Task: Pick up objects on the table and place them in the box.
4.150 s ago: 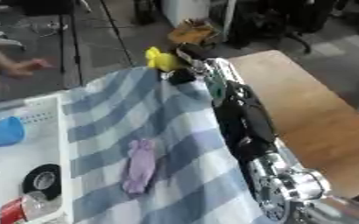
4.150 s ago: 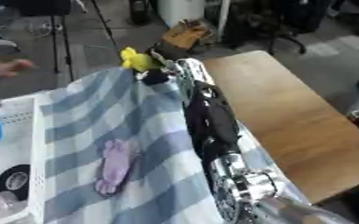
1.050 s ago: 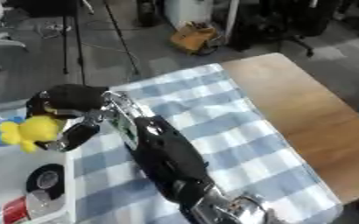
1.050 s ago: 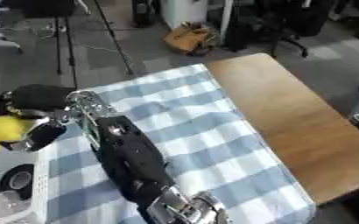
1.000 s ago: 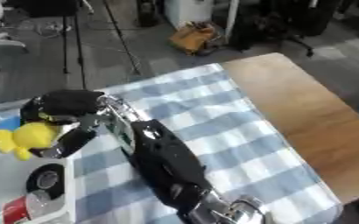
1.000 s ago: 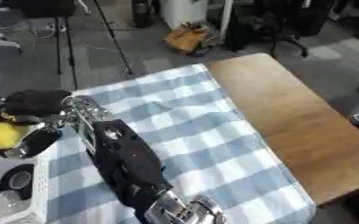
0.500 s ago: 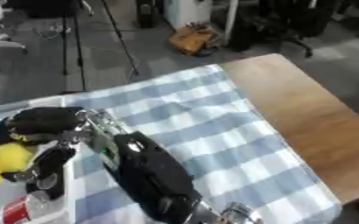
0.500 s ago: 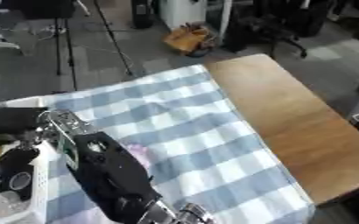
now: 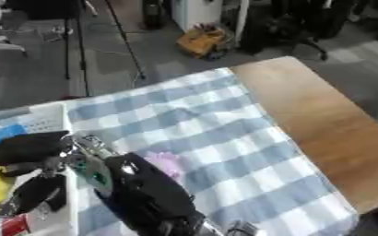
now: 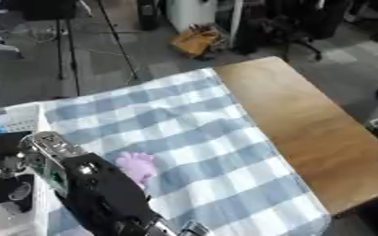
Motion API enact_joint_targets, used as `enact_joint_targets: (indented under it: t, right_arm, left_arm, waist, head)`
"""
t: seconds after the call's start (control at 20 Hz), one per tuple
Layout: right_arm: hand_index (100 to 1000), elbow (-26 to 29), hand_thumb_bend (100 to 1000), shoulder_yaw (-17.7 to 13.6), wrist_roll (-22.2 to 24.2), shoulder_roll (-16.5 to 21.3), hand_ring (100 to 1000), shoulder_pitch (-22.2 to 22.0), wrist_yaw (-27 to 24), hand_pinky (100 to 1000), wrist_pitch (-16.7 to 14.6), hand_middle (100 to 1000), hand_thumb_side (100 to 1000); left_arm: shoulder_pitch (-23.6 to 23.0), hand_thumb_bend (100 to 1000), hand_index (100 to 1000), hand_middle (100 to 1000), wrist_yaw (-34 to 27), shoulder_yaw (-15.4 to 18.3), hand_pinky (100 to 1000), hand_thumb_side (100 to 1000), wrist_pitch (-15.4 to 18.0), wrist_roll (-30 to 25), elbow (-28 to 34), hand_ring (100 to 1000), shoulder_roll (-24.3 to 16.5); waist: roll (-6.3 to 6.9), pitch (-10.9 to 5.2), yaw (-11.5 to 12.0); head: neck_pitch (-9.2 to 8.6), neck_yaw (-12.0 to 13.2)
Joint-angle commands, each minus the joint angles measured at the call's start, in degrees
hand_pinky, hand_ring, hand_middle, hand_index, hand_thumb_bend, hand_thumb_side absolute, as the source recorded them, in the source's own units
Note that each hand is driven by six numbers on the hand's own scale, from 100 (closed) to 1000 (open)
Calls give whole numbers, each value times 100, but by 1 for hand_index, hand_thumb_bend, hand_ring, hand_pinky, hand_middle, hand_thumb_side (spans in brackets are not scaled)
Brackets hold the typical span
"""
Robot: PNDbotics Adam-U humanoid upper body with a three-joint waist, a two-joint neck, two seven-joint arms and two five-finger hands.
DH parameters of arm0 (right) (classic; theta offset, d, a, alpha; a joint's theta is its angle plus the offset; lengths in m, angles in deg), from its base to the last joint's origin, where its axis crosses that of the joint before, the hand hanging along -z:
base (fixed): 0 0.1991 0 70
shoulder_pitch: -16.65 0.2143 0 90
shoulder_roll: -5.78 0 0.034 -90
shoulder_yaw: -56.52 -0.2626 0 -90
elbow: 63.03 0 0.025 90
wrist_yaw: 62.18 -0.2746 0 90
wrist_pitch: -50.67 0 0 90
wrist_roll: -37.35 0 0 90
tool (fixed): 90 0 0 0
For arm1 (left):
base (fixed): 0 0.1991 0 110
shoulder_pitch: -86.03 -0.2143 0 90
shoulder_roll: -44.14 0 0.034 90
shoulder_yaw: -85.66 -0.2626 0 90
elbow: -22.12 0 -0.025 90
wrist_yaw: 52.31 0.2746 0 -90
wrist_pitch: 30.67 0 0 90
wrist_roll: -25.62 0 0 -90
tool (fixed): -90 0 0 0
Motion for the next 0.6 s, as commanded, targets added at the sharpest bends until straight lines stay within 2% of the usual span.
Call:
enact_joint_targets:
  t: [0.05, 0.6]
  right_arm:
    - [917, 205, 308, 26, 967, -36, 900, 95, -138, 953, -815, 918, 665]
    - [920, 299, 344, 16, 818, -25, 905, 31, 124, 959, -815, 916, 665]
  left_arm:
    - [55, 384, 709, 707, -20, 4, 509, 909, 0, -17, 69, 638, -113]
    - [52, 386, 708, 707, -10, 10, 508, 909, 11, -20, 70, 637, -114]
  waist:
    - [23, -197, 6]
    - [35, -192, 8]
  head:
    - [16, -4]
    - [7, 2]
